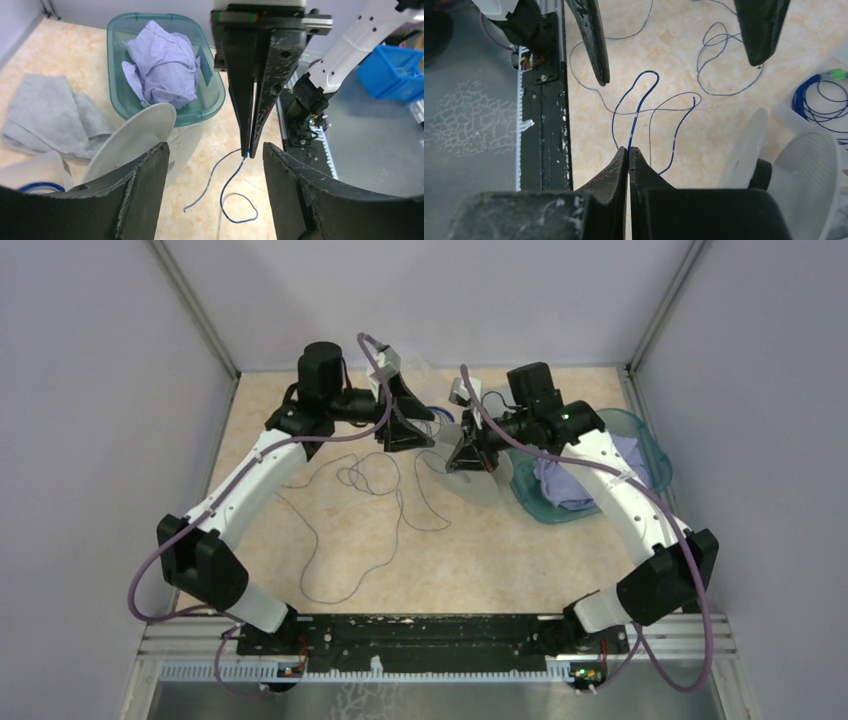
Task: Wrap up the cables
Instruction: Wrap the cable around the cable reel.
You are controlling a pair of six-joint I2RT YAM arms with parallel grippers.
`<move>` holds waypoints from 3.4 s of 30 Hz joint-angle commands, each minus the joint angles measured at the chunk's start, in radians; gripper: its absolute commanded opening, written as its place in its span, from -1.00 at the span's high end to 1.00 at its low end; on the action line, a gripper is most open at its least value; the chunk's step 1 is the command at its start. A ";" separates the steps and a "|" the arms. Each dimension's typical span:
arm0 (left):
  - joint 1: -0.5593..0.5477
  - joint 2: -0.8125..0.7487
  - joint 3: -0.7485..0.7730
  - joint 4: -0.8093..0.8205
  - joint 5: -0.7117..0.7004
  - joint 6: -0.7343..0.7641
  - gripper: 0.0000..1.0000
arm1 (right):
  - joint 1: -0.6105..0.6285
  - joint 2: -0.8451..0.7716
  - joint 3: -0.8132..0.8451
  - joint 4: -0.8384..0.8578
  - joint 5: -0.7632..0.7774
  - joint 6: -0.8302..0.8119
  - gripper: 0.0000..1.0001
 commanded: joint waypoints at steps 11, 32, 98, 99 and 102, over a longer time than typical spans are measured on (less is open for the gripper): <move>-0.072 0.044 0.156 -0.366 0.162 0.457 -0.31 | 0.028 0.036 0.105 -0.109 -0.085 -0.050 1.00; -0.124 0.108 0.211 -0.636 0.079 0.689 0.30 | 0.028 0.046 0.101 -0.130 -0.063 -0.066 1.00; 0.030 0.041 -0.521 1.197 -0.220 -1.363 1.00 | 0.035 -0.139 -0.373 0.853 0.533 0.455 0.76; 0.030 0.041 -0.524 1.196 -0.220 -1.369 1.00 | 0.036 -0.139 -0.365 0.839 0.600 0.438 0.87; 0.030 0.034 -0.533 1.185 -0.219 -1.375 1.00 | 0.036 -0.142 -0.346 0.800 0.800 0.341 1.00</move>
